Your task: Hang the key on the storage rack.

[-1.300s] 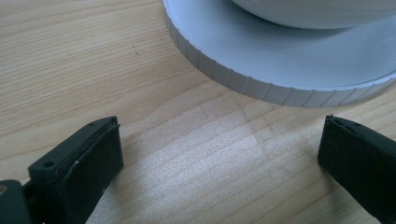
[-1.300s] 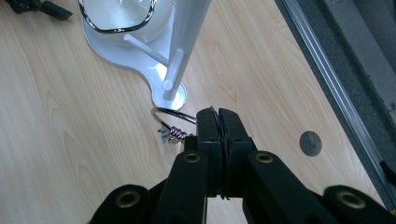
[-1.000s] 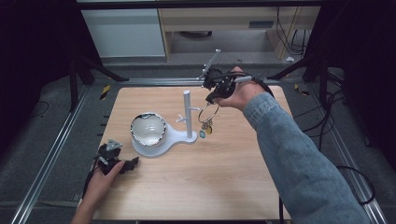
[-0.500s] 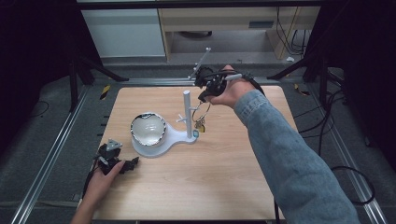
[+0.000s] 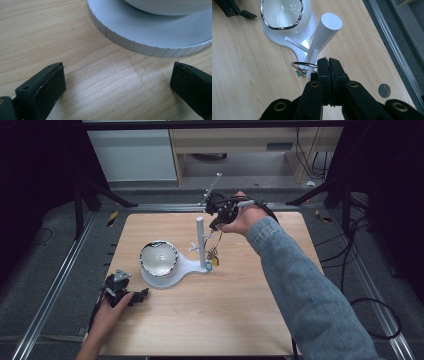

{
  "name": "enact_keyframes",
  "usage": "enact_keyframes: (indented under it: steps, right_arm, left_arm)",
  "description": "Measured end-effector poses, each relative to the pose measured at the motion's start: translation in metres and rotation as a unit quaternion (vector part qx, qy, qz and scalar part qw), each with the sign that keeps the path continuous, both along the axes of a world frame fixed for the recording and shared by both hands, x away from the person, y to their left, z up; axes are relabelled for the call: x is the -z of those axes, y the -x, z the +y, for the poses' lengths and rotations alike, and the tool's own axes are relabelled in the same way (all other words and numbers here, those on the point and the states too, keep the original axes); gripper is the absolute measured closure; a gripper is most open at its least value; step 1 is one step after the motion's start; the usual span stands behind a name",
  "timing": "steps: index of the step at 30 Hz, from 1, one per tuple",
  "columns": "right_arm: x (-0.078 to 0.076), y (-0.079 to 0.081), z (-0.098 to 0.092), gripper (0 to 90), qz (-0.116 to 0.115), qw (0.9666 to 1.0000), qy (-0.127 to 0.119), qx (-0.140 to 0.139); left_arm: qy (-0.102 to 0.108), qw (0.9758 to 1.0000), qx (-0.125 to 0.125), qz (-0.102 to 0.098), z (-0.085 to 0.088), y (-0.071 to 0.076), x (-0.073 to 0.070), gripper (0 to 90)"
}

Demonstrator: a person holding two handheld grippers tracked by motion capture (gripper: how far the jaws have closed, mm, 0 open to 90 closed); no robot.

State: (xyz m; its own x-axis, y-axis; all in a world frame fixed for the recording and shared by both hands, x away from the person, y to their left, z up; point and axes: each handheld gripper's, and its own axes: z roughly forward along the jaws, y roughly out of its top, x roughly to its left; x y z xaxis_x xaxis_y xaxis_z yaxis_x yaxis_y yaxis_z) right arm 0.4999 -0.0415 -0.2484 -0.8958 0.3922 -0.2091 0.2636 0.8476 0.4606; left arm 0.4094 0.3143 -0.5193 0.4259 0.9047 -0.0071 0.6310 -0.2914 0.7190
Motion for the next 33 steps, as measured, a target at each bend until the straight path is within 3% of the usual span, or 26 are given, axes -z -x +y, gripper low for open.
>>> enact_keyframes:
  steps: [33]
  right_arm:
    - [0.016,-0.018,-0.005,88.3,0.026,0.9995,-0.016,0.013]
  left_arm:
    - [0.0,1.0,0.0,0.0,0.0,0.0,0.0,0.0]
